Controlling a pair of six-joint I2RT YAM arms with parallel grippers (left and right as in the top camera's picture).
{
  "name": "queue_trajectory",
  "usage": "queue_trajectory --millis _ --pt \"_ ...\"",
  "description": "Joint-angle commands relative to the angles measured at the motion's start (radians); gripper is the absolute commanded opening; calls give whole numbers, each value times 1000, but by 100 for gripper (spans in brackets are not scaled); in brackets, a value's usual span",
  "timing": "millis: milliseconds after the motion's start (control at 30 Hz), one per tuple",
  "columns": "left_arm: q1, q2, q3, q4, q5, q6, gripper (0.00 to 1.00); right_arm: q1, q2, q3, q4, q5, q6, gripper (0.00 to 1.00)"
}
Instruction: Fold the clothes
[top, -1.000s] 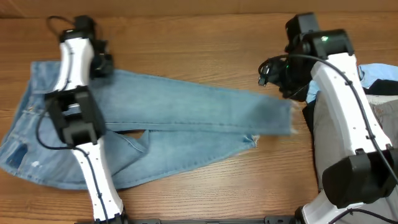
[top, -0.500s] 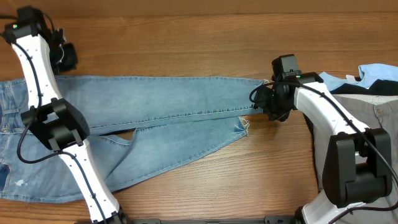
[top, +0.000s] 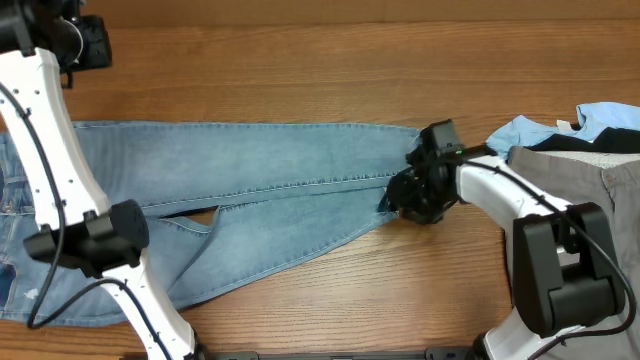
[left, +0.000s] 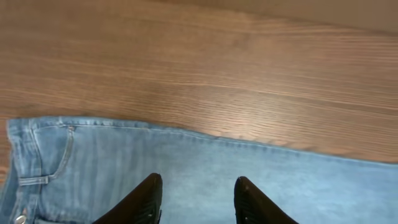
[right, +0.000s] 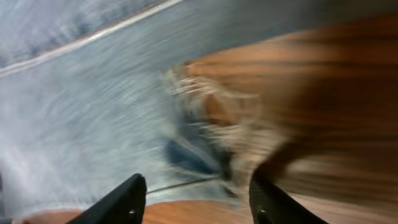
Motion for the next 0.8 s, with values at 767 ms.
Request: queue_trajectory --millis 767 --pt "-3 -179 8 -147 -16 8 45 -300 -74 251 -536 459 102 4"
